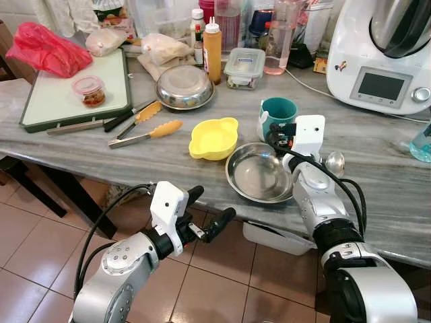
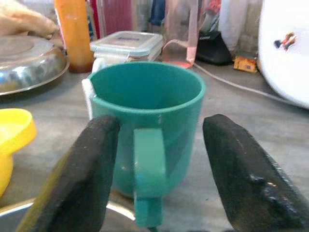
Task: Setting the table
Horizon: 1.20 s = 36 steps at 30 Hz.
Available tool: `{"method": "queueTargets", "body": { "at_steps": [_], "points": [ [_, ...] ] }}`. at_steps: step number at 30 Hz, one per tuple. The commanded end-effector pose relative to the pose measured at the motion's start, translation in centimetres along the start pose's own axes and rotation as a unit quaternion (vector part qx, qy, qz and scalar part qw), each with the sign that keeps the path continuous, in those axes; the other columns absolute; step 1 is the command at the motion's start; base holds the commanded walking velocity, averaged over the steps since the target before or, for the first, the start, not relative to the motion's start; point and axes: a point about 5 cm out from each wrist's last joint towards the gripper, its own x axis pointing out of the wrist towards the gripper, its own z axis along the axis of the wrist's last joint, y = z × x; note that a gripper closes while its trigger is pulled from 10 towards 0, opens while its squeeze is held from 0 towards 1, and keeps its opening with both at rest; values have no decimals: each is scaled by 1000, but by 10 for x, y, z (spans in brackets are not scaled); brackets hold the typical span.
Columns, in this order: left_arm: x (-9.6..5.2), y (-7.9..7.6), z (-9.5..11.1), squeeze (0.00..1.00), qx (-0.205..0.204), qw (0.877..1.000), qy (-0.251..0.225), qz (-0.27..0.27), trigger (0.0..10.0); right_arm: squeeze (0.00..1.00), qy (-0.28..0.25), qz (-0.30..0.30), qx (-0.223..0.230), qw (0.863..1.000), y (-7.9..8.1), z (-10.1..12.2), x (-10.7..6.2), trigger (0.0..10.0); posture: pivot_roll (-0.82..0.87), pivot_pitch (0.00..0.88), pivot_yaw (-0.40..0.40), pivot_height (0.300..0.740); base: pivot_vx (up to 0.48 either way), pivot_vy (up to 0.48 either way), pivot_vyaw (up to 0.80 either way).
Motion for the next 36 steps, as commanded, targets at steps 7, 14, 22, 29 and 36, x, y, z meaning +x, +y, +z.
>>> {"method": "queueTargets", "body": {
  "at_steps": [7,14,22,29,36],
  "points": [
    [1,2,0,0,10,1000,4,-1,10000,1000,-37,3,-19,999,1,14,1,10000,48,109,29,740,0,0,0],
    [2,2,0,0,9,1000,2,-3,10000,1000,-75,9,-28,997,2,28,-4,10000,45,106,25,740,0,0,0],
    [3,2,0,0,9,1000,-2,0,10000,1000,-110,19,-32,993,-4,40,-29,10000,38,101,24,740,0,0,0],
    [3,6,2,0,10,1000,-10,11,10000,1000,-103,22,-34,994,-5,32,-56,10000,34,96,20,740,0,0,0],
    [1,12,4,0,11,999,-19,23,10000,1000,-35,2,-31,999,-18,7,-100,10000,25,70,25,740,0,0,0]
  ]
}}
